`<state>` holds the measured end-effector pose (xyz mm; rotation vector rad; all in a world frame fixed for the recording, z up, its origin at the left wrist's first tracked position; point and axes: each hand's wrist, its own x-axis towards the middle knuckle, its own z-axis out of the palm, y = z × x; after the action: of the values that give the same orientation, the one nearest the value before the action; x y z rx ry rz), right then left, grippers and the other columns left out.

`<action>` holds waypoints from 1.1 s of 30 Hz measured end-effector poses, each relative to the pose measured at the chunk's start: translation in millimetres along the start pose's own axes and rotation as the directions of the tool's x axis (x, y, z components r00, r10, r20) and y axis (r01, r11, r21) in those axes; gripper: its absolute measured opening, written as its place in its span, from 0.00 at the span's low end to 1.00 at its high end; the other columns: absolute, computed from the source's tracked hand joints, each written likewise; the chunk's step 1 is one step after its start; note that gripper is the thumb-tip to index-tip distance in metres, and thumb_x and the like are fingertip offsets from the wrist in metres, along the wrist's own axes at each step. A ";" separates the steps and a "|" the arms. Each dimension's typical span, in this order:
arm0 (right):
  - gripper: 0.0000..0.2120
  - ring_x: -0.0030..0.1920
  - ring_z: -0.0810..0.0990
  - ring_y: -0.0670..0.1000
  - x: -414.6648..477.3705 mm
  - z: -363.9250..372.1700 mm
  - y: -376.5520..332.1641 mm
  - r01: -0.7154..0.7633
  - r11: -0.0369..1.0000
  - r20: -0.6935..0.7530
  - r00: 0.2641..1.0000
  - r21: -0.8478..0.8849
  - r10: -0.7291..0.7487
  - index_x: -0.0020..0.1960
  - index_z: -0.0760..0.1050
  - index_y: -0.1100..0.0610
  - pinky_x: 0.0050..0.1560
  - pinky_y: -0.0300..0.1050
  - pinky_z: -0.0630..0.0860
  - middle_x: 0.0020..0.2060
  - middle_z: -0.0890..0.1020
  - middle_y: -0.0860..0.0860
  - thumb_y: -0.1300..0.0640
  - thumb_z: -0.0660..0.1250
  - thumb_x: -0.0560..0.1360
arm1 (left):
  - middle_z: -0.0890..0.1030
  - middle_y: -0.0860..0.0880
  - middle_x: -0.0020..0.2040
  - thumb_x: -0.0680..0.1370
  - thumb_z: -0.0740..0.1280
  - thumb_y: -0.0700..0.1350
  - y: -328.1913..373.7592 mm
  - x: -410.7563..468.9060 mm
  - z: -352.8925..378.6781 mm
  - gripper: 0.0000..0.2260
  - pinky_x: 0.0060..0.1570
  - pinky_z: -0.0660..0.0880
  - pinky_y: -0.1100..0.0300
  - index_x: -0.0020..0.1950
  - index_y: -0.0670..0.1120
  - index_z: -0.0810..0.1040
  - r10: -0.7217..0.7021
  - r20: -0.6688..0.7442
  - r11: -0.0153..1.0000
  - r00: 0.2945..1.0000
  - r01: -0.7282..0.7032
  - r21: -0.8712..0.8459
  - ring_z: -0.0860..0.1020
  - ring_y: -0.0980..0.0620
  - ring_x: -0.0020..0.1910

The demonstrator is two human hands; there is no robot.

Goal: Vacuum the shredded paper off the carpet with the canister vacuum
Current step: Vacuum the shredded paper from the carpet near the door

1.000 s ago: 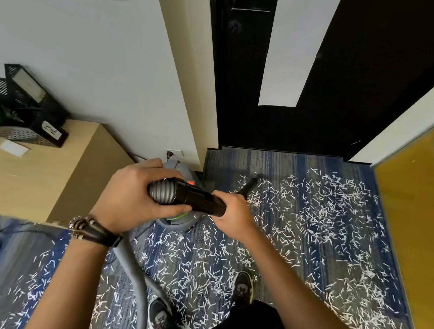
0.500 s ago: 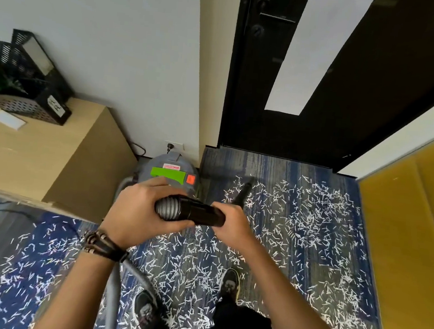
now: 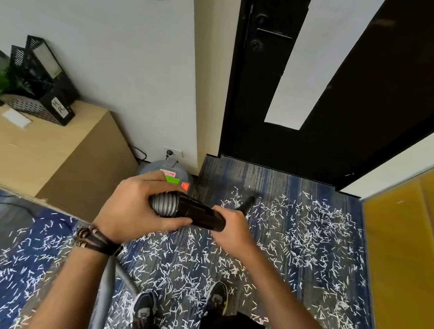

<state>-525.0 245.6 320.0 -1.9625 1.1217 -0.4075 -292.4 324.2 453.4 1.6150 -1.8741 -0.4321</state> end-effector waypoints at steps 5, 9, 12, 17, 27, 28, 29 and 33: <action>0.07 0.37 0.77 0.46 13.5 -10.6 -4.3 0.028 1.000 -0.020 0.999 0.010 -0.028 0.46 0.78 0.52 0.35 0.41 0.72 0.36 0.80 0.46 0.63 0.71 0.73 | 0.76 0.66 0.44 0.68 0.77 0.66 9.9 15.1 -3.8 0.21 0.44 0.71 0.69 0.57 0.58 0.86 -0.024 -0.012 0.997 1.000 0.025 0.067 0.78 0.64 0.42; 0.08 0.37 0.76 0.43 15.3 -9.2 -2.9 0.050 0.997 -0.042 0.998 0.064 -0.047 0.47 0.80 0.54 0.34 0.32 0.67 0.36 0.80 0.46 0.66 0.72 0.72 | 0.78 0.60 0.43 0.67 0.78 0.66 18.4 22.2 -3.8 0.21 0.43 0.76 0.59 0.57 0.63 0.85 0.018 0.021 0.998 1.000 -0.019 0.065 0.79 0.61 0.42; 0.11 0.36 0.76 0.43 14.5 -7.8 -3.6 0.044 0.996 -0.031 0.999 0.080 -0.041 0.45 0.78 0.49 0.36 0.36 0.69 0.34 0.78 0.43 0.65 0.72 0.71 | 0.79 0.59 0.42 0.66 0.78 0.65 22.6 22.1 -6.9 0.21 0.43 0.77 0.58 0.57 0.64 0.84 0.047 0.021 0.998 0.999 -0.048 0.042 0.79 0.61 0.41; 0.20 0.33 0.75 0.41 8.8 1.9 -19.6 0.057 0.995 -0.060 0.997 0.080 -0.052 0.41 0.71 0.36 0.34 0.39 0.69 0.30 0.75 0.40 0.62 0.71 0.72 | 0.81 0.56 0.43 0.65 0.80 0.64 12.6 19.7 -25.6 0.21 0.42 0.79 0.50 0.54 0.58 0.87 0.065 0.036 0.997 0.997 -0.067 0.049 0.81 0.55 0.41; 0.10 0.34 0.75 0.48 15.6 48.8 -66.5 0.088 0.993 -0.064 0.994 0.077 -0.083 0.44 0.75 0.48 0.34 0.39 0.67 0.33 0.79 0.49 0.62 0.72 0.72 | 0.79 0.56 0.41 0.66 0.80 0.66 -24.3 -14.4 -70.1 0.21 0.40 0.78 0.50 0.54 0.59 0.87 0.050 0.040 0.997 0.998 -0.052 0.050 0.80 0.56 0.39; 0.10 0.34 0.75 0.47 15.0 52.4 -68.2 0.086 0.994 -0.059 0.995 0.072 -0.081 0.44 0.76 0.48 0.34 0.38 0.67 0.33 0.79 0.49 0.62 0.72 0.72 | 0.79 0.57 0.41 0.66 0.80 0.66 -27.6 -17.7 -72.1 0.21 0.40 0.78 0.51 0.54 0.58 0.87 0.046 0.042 0.998 0.998 -0.048 0.047 0.80 0.56 0.39; 0.10 0.34 0.75 0.47 14.3 56.9 -69.8 0.078 0.995 -0.055 0.996 0.063 -0.075 0.44 0.76 0.47 0.34 0.38 0.67 0.33 0.79 0.48 0.62 0.72 0.72 | 0.79 0.58 0.41 0.65 0.80 0.67 -31.2 -22.2 -73.8 0.21 0.41 0.77 0.54 0.53 0.58 0.87 0.040 0.042 0.998 0.998 -0.041 0.043 0.80 0.57 0.40; 0.17 0.31 0.72 0.44 9.9 70.5 -76.5 0.049 0.998 -0.045 0.998 0.036 -0.048 0.41 0.72 0.42 0.32 0.37 0.65 0.28 0.74 0.41 0.64 0.72 0.71 | 0.77 0.68 0.44 0.65 0.80 0.66 -39.0 -39.4 -78.9 0.21 0.44 0.69 0.74 0.52 0.55 0.88 0.037 0.033 0.999 0.999 -0.037 0.008 0.78 0.67 0.42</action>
<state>-433.1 292.7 335.6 -1.9600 1.0888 -0.4964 -209.6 366.3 479.6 1.5851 -1.9289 -0.4378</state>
